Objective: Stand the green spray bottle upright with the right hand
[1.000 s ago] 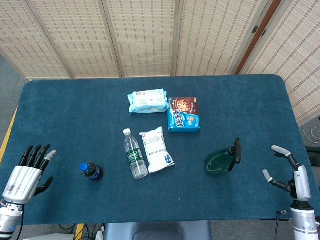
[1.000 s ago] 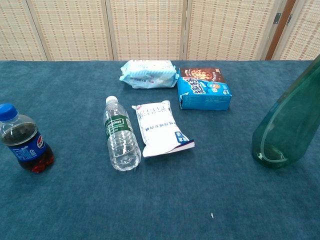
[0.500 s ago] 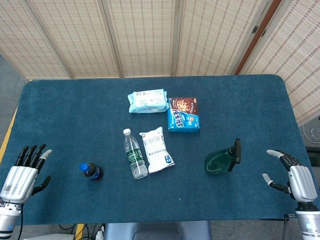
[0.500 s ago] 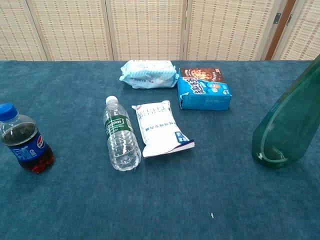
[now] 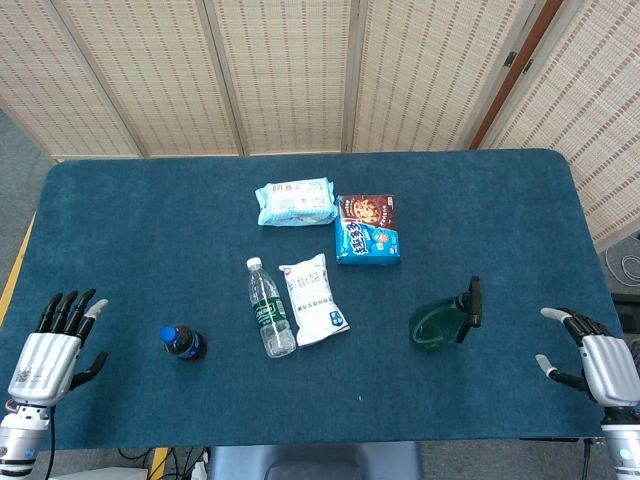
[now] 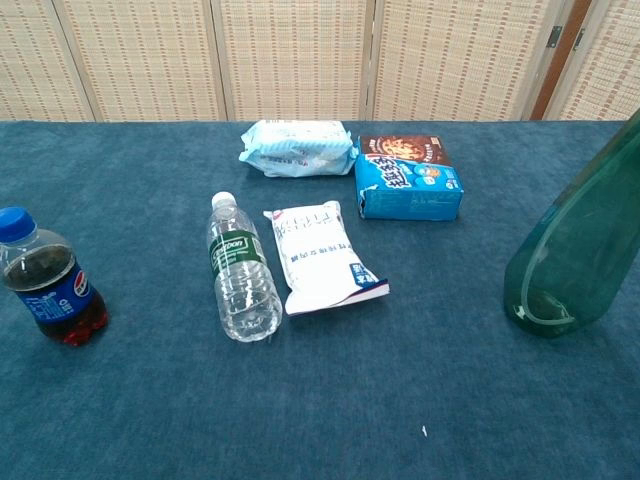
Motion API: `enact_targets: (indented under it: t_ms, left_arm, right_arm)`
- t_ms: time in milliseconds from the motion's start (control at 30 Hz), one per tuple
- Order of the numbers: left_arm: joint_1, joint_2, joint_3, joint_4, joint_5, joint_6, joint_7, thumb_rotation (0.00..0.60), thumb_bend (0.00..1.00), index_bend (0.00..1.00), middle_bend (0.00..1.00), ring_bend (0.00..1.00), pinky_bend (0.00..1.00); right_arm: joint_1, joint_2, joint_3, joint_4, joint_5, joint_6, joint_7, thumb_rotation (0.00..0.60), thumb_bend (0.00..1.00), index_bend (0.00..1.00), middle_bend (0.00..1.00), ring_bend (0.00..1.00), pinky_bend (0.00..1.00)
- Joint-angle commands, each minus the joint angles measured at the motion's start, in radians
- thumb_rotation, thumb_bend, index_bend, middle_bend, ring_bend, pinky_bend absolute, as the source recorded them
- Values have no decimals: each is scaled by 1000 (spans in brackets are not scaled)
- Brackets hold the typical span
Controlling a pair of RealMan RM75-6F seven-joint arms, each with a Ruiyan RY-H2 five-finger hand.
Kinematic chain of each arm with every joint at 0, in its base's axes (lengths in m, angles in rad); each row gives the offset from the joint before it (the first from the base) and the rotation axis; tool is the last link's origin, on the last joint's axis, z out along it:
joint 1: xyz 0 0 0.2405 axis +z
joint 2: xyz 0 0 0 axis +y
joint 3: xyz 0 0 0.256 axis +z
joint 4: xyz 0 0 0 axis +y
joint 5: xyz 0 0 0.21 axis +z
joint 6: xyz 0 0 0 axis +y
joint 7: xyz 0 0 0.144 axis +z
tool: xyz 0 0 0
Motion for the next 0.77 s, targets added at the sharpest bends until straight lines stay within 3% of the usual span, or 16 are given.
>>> enact_targets:
  t_ms: [33, 767]
  left_arm:
    - [3, -6, 2, -2, 1, 4, 10, 600, 294, 116, 79, 0, 0]
    - [-14, -8, -6, -38, 5, -17, 62, 600, 294, 116, 79, 0, 0]
  right_arm:
    - [1, 5, 1, -8, -8, 2, -4, 600, 180, 285, 291, 273, 319]
    - [14, 0, 13, -12, -15, -18, -2, 600, 180, 285, 291, 272, 316]
